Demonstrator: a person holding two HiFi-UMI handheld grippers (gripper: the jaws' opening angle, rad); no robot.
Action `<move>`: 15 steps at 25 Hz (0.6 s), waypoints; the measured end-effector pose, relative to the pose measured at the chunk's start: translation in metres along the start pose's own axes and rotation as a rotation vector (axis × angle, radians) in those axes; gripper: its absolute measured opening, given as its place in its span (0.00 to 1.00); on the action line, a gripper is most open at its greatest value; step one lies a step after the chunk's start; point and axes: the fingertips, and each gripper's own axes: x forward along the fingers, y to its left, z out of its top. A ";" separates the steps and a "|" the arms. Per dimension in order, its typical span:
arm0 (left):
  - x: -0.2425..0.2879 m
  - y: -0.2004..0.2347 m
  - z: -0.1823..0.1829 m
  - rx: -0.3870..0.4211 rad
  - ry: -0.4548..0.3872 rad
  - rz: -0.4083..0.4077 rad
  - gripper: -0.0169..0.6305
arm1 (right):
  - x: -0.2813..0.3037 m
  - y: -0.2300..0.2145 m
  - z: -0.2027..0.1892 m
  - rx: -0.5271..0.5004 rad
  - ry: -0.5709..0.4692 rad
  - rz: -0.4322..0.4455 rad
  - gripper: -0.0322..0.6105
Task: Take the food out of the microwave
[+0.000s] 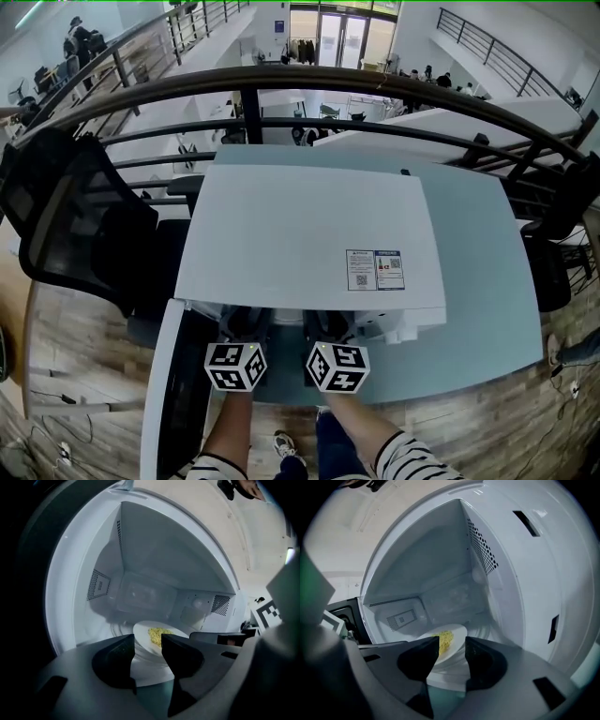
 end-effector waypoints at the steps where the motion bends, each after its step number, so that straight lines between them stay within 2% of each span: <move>1: 0.001 0.000 -0.001 0.000 0.008 -0.003 0.27 | 0.001 -0.001 -0.001 0.003 0.004 -0.008 0.33; 9: 0.008 -0.007 -0.007 0.015 0.052 -0.027 0.27 | 0.003 0.003 -0.006 0.015 0.023 0.026 0.31; 15: 0.003 -0.009 -0.009 -0.018 0.059 -0.035 0.27 | -0.002 0.004 -0.007 0.072 0.031 0.055 0.31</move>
